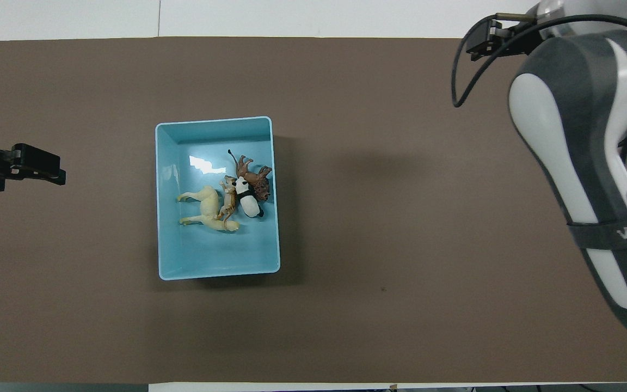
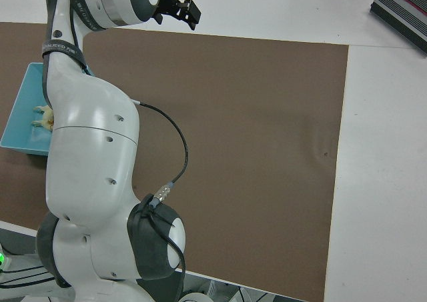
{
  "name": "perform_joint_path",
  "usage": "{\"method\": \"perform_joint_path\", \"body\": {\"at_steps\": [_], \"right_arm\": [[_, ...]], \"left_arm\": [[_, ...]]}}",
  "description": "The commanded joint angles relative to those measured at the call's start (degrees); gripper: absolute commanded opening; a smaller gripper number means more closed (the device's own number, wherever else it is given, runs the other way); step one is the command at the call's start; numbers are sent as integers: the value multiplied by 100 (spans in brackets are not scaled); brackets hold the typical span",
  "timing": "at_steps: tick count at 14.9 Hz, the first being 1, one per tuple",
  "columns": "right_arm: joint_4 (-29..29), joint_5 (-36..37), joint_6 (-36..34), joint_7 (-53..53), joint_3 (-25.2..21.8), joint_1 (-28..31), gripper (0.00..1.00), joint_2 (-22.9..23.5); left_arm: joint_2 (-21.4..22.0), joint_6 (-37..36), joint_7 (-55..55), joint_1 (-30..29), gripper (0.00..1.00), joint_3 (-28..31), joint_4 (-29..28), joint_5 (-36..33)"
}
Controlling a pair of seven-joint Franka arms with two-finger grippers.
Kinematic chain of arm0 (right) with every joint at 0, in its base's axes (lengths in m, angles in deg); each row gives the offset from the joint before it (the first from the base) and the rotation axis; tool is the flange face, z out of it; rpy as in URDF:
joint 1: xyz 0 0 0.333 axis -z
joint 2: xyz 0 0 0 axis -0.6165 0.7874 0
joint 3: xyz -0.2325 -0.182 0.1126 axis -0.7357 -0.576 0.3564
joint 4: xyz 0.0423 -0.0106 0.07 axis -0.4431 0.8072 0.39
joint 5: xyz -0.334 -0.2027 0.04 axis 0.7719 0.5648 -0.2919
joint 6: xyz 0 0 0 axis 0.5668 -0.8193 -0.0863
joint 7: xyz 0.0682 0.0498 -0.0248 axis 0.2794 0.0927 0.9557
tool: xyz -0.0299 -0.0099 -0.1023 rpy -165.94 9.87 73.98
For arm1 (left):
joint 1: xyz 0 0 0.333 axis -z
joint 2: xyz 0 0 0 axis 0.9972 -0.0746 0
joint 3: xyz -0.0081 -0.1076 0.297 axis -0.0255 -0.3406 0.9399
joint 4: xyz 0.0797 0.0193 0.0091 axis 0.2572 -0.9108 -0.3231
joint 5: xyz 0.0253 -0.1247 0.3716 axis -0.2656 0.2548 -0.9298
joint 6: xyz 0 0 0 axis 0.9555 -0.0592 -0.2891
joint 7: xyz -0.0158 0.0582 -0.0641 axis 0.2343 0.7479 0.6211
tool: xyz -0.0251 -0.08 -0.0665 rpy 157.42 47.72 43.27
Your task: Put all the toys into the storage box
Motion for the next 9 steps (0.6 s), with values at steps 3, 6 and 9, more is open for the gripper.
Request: {"method": "perform_joint_path", "body": {"at_steps": [3,6,9], "right_arm": [[1018,-88,-903,928,107,522,100,-1288],[2073,-97,-921,1008,151,847,100,-2247],[2428,-88,-1200,1315,194,1129,100,-2610]], "left_arm": [[117,169,-97,36,100,40,-133,70],[3,187,-167,45,100,49,42,-70],[11,187,-176,53,100,49,17,-79]]}}
